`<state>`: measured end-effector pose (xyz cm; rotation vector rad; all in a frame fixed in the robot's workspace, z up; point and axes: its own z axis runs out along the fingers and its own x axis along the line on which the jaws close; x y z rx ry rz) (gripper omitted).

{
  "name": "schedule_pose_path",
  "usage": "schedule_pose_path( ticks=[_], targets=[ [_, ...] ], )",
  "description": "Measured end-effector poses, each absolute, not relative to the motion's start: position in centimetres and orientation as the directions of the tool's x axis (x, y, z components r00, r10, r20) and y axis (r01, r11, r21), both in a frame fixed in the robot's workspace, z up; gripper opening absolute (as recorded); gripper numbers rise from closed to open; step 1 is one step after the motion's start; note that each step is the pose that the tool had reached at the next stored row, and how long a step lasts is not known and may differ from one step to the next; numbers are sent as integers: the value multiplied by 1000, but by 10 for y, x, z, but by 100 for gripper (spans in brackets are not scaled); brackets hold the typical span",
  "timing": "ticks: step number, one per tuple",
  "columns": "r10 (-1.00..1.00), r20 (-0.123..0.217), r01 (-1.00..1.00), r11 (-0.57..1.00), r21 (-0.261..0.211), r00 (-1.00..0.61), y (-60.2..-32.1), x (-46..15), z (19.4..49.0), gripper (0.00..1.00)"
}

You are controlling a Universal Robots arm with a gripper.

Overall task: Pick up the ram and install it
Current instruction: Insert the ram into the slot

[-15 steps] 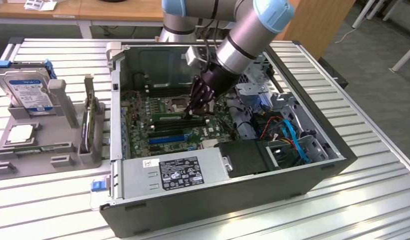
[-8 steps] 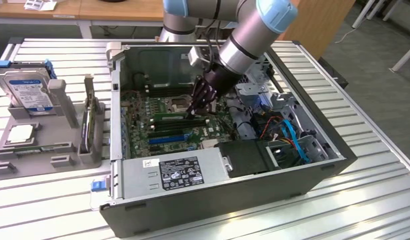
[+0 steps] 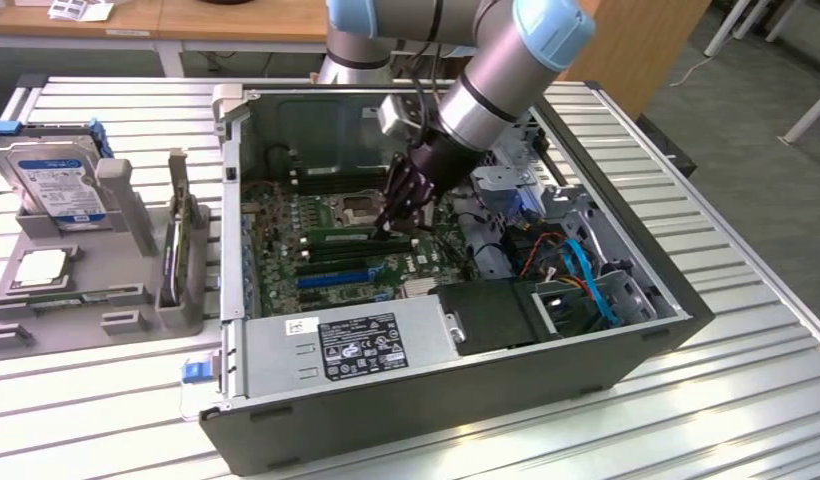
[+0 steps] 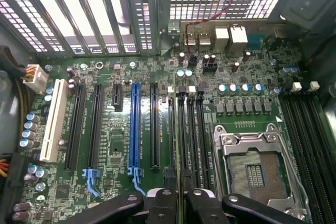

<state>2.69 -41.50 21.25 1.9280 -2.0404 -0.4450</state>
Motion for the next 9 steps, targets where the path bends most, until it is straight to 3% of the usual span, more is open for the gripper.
schedule_pose_path(
  ticks=[9],
  targets=[
    [-998, 4, -906, 52, 420, -56, -415, 28, 207, 14]
  ],
)
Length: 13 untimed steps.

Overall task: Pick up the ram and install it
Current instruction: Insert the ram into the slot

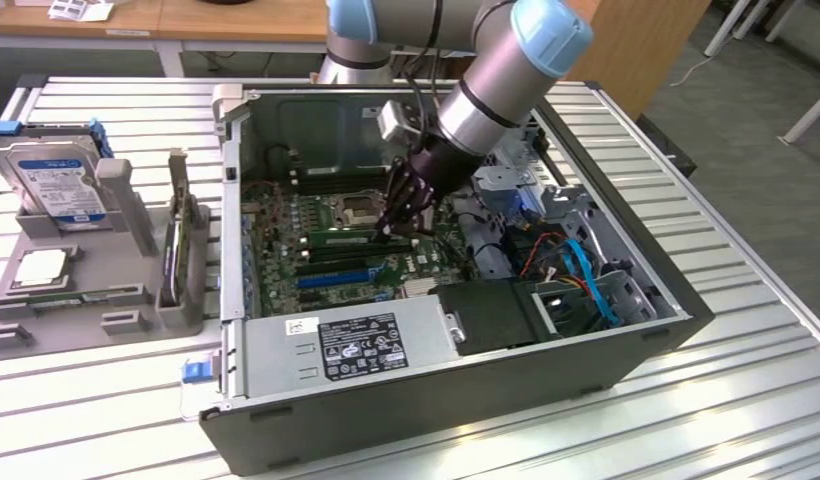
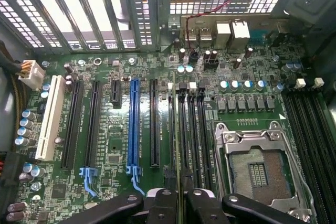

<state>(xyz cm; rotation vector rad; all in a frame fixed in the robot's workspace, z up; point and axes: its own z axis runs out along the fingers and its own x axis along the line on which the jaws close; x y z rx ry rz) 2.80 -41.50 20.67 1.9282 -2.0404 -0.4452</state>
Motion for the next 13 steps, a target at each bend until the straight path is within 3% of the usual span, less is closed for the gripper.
schedule_pose_path(
  ticks=[13],
  targets=[
    [-998, 1, -906, 51, 420, -56, -415, 33, 206, 14]
  ],
)
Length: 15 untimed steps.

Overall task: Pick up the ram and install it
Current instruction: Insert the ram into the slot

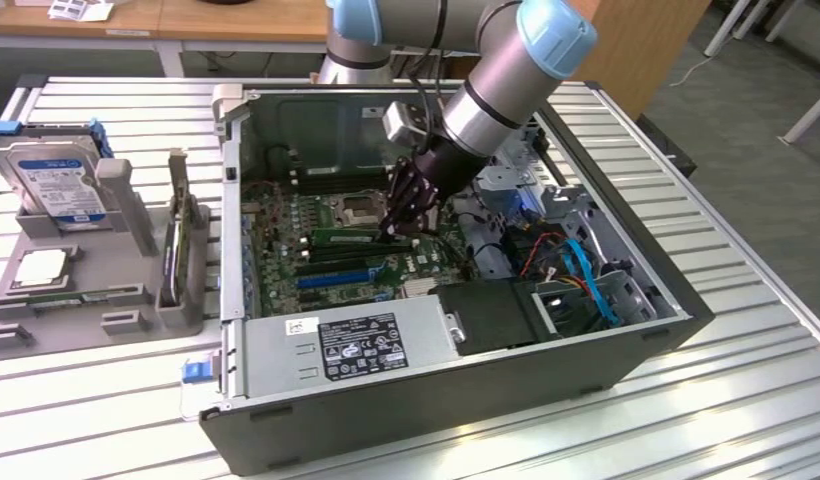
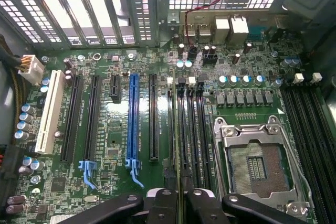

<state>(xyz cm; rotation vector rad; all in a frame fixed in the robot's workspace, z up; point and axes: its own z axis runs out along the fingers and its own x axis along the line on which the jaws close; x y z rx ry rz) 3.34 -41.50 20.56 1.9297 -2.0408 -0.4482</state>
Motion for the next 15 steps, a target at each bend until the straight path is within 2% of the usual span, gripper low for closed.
schedule_pose_path(
  ticks=[15],
  targets=[
    [-998, 1, -907, 51, 418, -56, -415, 33, 206, 14]
  ],
)
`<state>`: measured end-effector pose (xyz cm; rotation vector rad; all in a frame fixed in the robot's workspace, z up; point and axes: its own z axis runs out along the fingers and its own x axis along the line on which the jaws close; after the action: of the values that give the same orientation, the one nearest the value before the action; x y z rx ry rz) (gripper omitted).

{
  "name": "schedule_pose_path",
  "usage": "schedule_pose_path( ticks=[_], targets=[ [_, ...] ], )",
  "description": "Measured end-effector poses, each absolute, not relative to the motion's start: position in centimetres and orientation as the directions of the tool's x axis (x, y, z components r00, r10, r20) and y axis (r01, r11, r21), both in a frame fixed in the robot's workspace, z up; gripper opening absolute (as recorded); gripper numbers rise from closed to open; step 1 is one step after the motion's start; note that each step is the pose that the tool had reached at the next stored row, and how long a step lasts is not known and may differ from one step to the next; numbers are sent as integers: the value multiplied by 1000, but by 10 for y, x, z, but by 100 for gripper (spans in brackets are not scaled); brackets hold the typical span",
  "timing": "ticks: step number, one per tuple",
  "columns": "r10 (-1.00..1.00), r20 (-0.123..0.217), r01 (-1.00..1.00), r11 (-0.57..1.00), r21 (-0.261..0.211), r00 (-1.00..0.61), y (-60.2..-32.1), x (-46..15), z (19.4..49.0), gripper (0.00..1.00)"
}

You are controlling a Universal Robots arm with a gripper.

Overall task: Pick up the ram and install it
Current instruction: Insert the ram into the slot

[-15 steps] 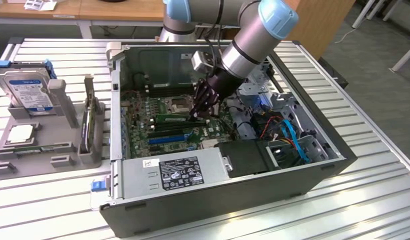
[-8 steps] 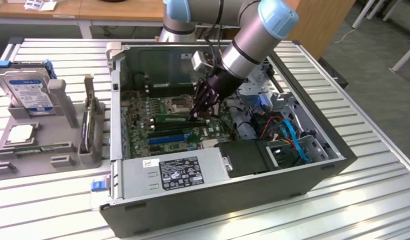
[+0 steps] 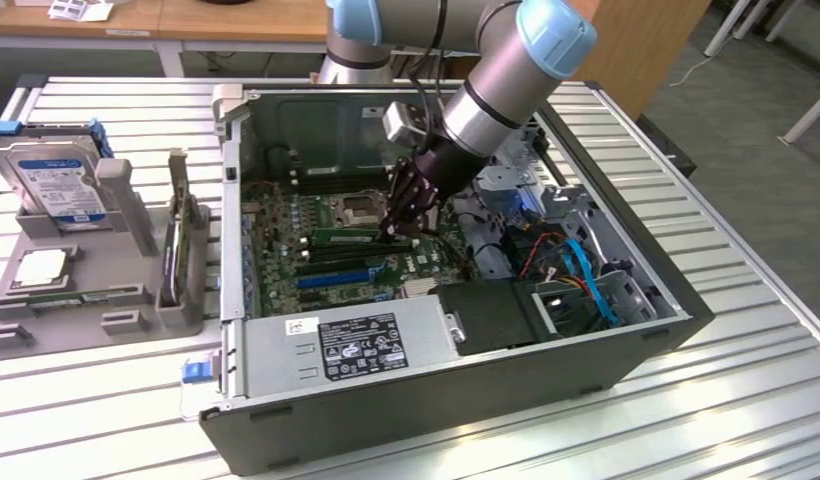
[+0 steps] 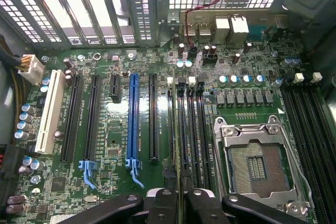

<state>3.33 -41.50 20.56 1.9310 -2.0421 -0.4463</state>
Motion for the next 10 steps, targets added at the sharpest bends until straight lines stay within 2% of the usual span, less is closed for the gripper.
schedule_pose_path(
  ticks=[6, 7, 8, 10],
  targets=[
    [-998, 1, -907, 51, 418, -56, -415, 33, 206, 14],
    [-998, 1, -907, 51, 417, -55, -415, 33, 205, 15],
    [-998, 1, -907, 51, 418, -55, -415, 33, 205, 21],
    [-998, 1, -907, 51, 418, -56, -415, 33, 205, 21]
  ],
)
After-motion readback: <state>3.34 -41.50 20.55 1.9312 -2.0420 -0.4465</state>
